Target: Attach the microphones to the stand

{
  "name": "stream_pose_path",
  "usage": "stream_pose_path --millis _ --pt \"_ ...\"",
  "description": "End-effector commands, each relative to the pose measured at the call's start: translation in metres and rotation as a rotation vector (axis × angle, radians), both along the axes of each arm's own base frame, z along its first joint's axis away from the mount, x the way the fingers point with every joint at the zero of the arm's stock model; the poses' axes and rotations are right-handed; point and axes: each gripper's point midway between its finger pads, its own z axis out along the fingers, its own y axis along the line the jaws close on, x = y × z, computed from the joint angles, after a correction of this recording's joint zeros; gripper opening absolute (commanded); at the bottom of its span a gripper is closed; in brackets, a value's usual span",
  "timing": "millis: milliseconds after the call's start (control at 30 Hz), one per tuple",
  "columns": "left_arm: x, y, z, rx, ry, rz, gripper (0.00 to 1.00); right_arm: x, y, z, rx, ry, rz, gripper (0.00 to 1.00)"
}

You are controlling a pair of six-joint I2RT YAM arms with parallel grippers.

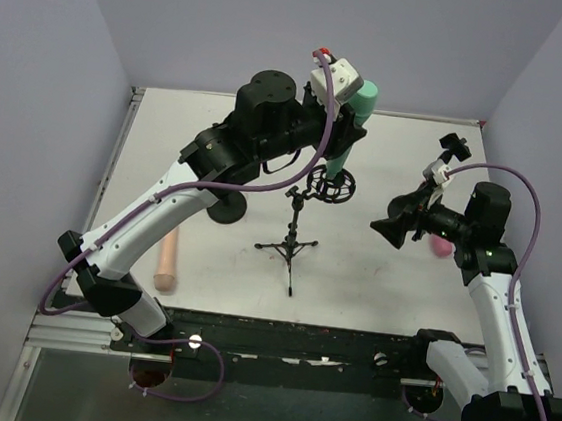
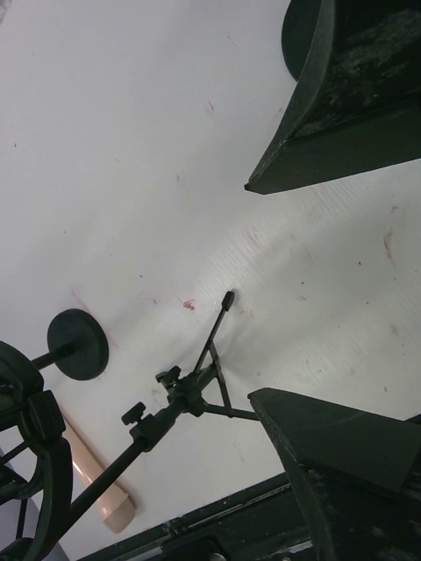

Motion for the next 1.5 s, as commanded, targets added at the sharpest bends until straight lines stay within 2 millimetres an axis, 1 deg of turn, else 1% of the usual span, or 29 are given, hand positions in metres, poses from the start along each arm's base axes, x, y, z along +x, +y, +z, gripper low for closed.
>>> stream_pose_path --millis 0,100,367,433,567,600,700,767,800,900,933,967,1000,1067,1200,1267,1300,1333,1367,1433,1467 --pt "-0.008 -0.007 -0.01 0.015 0.023 -0.047 0.0 0.002 -0.001 0.0 -0.005 -0.015 -0.001 1.0" --pt "-0.007 -0.009 -0.021 0.026 0.041 -0.048 0.0 0.003 -0.001 -0.002 -0.007 -0.012 -0.001 1.0" --pt "-0.011 -0.015 -0.038 0.03 0.078 -0.08 0.0 0.003 -0.001 -0.004 -0.006 -0.007 0.002 1.0" --pt "-0.011 -0.015 -0.047 0.037 0.09 -0.083 0.0 0.003 -0.001 -0.005 -0.007 -0.004 -0.001 1.0" --pt "-0.014 -0.014 -0.061 0.036 0.112 -0.082 0.0 0.003 -0.001 -0.005 -0.008 -0.005 0.001 1.0" --pt "-0.016 -0.013 -0.061 0.026 0.114 -0.085 0.0 0.002 -0.001 -0.005 -0.007 -0.002 0.004 1.0" --pt "-0.018 -0.011 -0.07 0.023 0.127 -0.084 0.0 0.002 -0.001 -0.005 -0.008 -0.001 0.004 1.0" --pt "-0.019 -0.009 -0.072 0.02 0.132 -0.08 0.0 0.002 -0.001 -0.006 -0.008 0.001 0.006 1.0" --pt "-0.02 -0.008 -0.071 0.015 0.138 -0.08 0.05 0.002 -0.001 -0.007 -0.008 0.001 0.006 1.0" --pt "-0.022 -0.001 -0.063 -0.01 0.15 -0.054 0.53 0.002 0.0 -0.008 -0.007 0.008 0.009 1.0" --pt "-0.023 0.001 -0.058 -0.019 0.147 -0.049 0.65 0.002 0.0 -0.009 -0.008 0.01 0.008 1.0" --pt "-0.025 0.005 -0.052 -0.032 0.139 -0.042 0.74 0.003 -0.001 -0.009 -0.008 0.01 0.008 1.0" --pt "-0.026 0.008 -0.047 -0.041 0.131 -0.039 0.79 0.003 -0.001 -0.009 -0.009 0.009 0.009 1.0" --pt "-0.03 0.016 -0.036 -0.062 0.113 -0.028 0.87 0.003 -0.001 -0.011 -0.011 0.013 0.01 1.0" --pt "-0.04 0.035 -0.024 -0.076 0.066 -0.019 0.93 0.003 -0.001 -0.014 -0.016 0.022 0.016 1.0" --pt "-0.048 0.046 -0.022 -0.082 0.038 -0.019 0.96 0.002 0.0 -0.015 -0.021 0.02 0.029 1.0" --pt "-0.05 0.051 -0.03 -0.075 0.037 -0.017 0.98 0.001 0.0 -0.016 -0.023 0.017 0.037 1.0" --pt "-0.059 0.068 -0.039 -0.094 0.019 -0.006 0.98 -0.003 0.003 -0.018 -0.022 0.014 0.066 1.0" --pt "-0.064 0.076 -0.042 -0.119 0.011 -0.001 0.98 -0.005 0.004 -0.019 -0.017 0.013 0.081 1.0" --pt "-0.072 0.088 -0.064 -0.142 0.026 0.006 0.98 -0.009 0.007 -0.021 -0.009 0.015 0.107 1.0" --pt "-0.077 0.095 -0.071 -0.162 0.034 0.008 0.98 -0.011 0.008 -0.023 -0.004 0.021 0.115 1.0"
